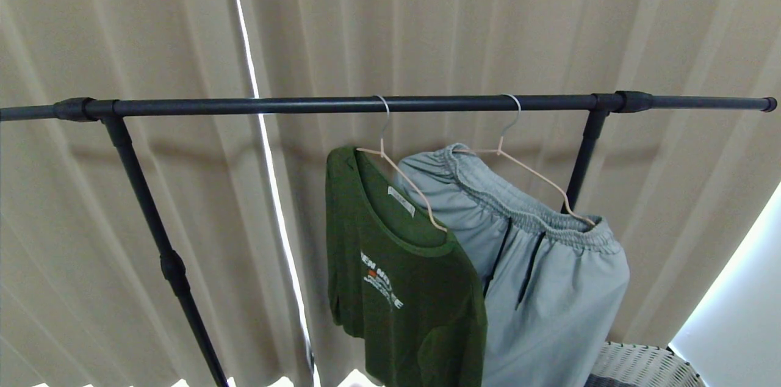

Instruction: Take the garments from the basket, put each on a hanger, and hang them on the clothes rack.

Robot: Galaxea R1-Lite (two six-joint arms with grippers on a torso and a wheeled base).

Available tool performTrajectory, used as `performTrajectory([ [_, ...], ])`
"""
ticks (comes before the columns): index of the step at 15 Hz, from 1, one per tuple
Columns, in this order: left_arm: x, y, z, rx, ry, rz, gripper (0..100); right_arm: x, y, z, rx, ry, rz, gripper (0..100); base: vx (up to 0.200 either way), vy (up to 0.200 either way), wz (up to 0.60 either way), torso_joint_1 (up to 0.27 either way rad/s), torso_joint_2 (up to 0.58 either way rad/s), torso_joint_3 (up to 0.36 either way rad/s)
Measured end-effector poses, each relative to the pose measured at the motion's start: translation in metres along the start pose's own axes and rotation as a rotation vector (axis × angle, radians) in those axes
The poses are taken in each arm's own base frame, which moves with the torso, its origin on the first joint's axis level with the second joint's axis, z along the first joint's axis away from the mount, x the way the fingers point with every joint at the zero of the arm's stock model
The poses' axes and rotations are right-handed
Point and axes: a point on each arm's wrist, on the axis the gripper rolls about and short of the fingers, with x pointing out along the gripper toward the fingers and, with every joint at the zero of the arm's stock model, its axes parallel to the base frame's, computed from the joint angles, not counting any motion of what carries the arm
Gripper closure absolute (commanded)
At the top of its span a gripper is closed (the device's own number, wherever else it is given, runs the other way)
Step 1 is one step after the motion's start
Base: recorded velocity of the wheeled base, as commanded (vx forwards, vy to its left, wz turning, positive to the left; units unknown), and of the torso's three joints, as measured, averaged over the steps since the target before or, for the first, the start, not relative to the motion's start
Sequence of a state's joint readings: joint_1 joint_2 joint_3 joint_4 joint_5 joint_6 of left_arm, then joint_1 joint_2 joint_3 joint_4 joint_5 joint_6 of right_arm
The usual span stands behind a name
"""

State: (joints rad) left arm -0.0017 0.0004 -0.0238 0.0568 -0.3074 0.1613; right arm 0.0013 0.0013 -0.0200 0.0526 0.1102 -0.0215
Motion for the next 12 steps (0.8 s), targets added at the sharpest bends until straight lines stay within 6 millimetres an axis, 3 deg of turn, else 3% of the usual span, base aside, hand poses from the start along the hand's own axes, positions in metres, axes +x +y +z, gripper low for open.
performTrajectory([
  [12,0.0000,0.0000,0.0000,0.000,0.000,0.000,0,0.0007,-0.0009,-0.0002,0.001,-0.013,-0.035,0,0.000,0.000,0.00,0.000,0.00,0.000],
])
